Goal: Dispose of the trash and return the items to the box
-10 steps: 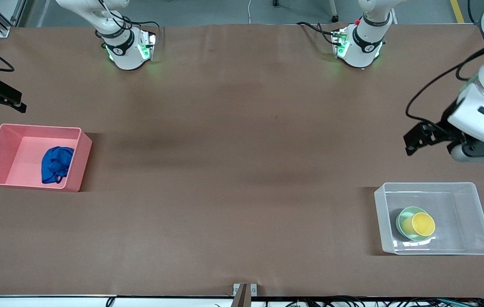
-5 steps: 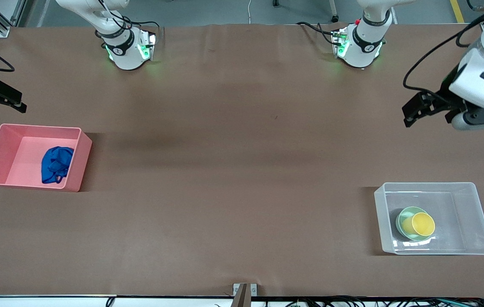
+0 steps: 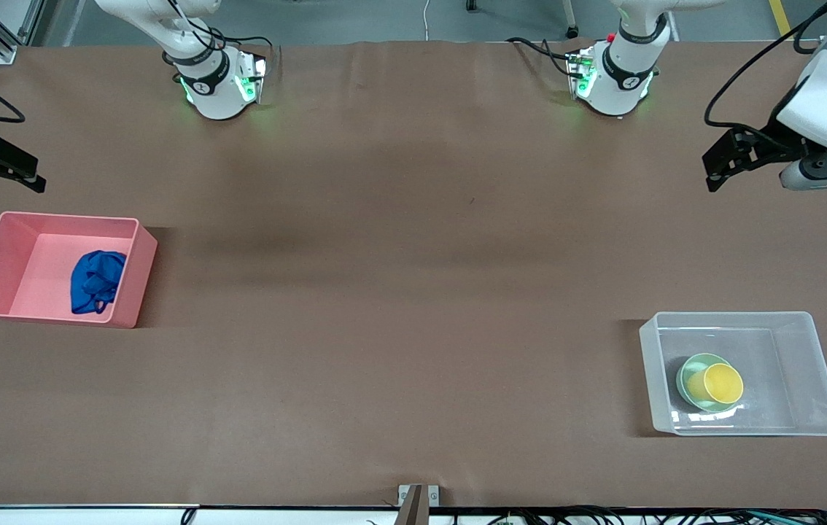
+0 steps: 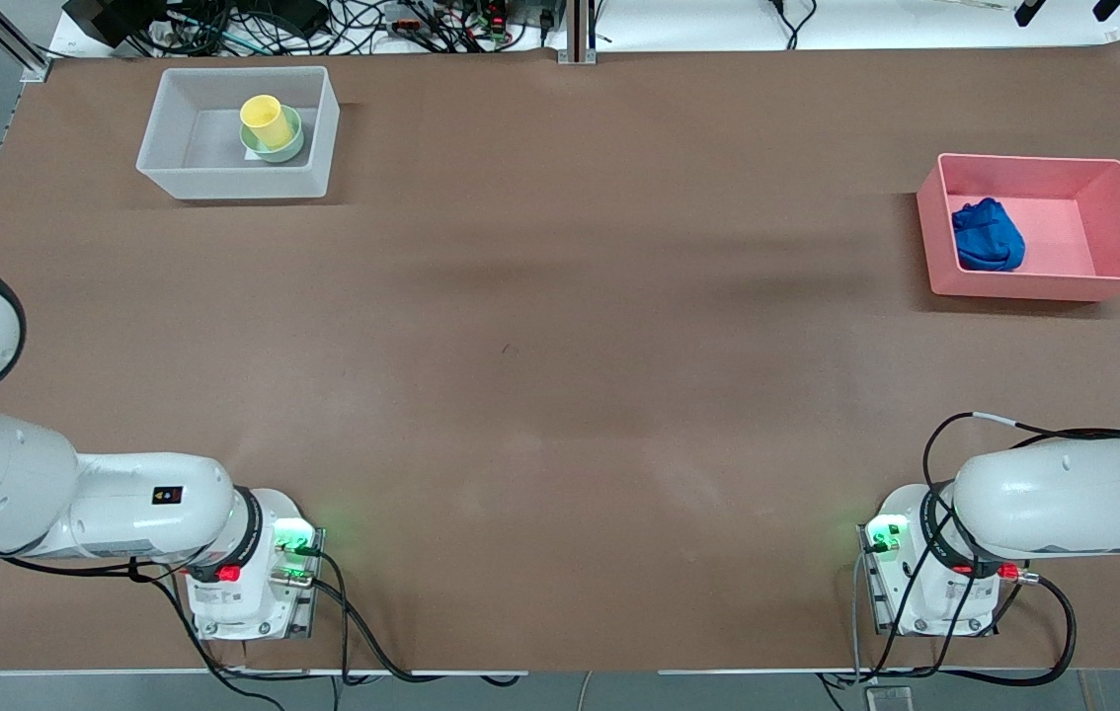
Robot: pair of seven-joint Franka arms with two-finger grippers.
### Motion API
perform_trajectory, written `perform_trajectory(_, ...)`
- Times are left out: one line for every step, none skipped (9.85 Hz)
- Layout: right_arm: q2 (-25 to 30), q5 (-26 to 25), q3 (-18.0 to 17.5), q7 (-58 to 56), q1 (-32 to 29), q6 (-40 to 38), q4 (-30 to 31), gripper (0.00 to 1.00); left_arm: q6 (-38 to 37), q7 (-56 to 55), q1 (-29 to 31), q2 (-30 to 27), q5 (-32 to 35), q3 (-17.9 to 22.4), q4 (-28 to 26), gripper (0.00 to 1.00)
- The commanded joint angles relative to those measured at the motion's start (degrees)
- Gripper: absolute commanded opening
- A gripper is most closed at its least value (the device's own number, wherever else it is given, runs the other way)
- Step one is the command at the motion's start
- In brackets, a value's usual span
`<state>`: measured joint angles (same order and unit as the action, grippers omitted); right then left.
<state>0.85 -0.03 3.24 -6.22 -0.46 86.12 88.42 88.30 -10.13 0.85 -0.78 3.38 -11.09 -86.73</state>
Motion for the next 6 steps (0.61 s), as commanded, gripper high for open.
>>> perform_trajectory(0.73,0.82,0.36,-0.54,0.19,0.01,0.96,1.0,2.31,1.51,-1.46,-4.66,-3.98,5.26,-8.88,1.0)
perform_trajectory(0.73,0.82,0.36,-0.54,0.19,0.01,1.14,1.0,1.61,0.82,-2.07,-5.02,-3.99,5.37,-8.99,1.0)
perform_trajectory(0.73,0.82,0.36,-0.54,0.19,0.27,1.57,1.0,1.52,0.99,-2.6,-4.94,-3.91,5.63,-8.73,1.0)
perform_trajectory(0.73,0.82,0.36,-0.54,0.11,0.36,1.58,1.0,1.61,1.07,-2.69,-4.85,-3.3,5.64,-7.85,1.0)
perform_trajectory(0.73,0.82,0.36,-0.54,0.11,0.62,1.58,1.0,1.35,1.25,-2.69,-4.94,-3.2,5.64,-7.5,1.0)
perform_trajectory(0.73,0.82,0.36,-0.54,0.19,0.63,1.58,1.0,0.21,1.86,-2.78,-5.02,-2.94,5.64,-7.49,1.0)
